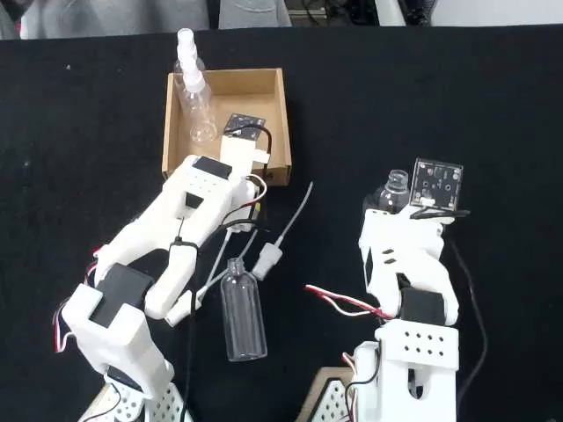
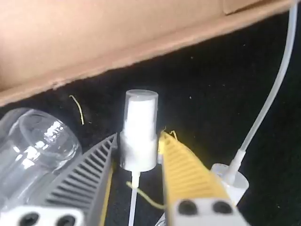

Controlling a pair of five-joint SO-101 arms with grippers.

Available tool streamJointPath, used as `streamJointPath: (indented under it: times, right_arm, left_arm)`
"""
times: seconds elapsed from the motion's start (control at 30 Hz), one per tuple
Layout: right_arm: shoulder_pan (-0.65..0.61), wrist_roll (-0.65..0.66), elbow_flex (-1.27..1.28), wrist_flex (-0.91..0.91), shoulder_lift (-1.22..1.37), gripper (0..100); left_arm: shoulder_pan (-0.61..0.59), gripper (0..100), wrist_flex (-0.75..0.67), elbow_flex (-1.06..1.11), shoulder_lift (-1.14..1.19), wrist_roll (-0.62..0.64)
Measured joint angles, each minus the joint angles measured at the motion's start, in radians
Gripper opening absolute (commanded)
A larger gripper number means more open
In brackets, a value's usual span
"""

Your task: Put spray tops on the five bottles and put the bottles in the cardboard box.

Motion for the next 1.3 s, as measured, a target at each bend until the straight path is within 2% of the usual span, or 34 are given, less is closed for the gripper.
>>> streamJointPath:
  times: [0.27,0.43,0.63,1.17,1.3]
  right_arm:
    - [0.0,0.0,0.0,0.0,0.0,8.6]
    - [0.0,0.0,0.0,-0.003,0.0,8.6]
    - [0.0,0.0,0.0,-0.003,0.0,8.6]
    - [0.0,0.0,0.0,-0.003,0.0,8.6]
    - [0.0,0.0,0.0,-0.003,0.0,8.6]
  left_arm:
    - [0.0,7,0.18,-0.112,0.0,0.0]
    - [0.0,7,0.244,-0.167,0.0,0.002]
    - [0.0,7,0.25,-0.157,-0.029,0.002]
    - [0.0,7,0.206,0.034,-0.408,0.005]
    - [0.0,7,0.206,0.068,-0.482,0.087]
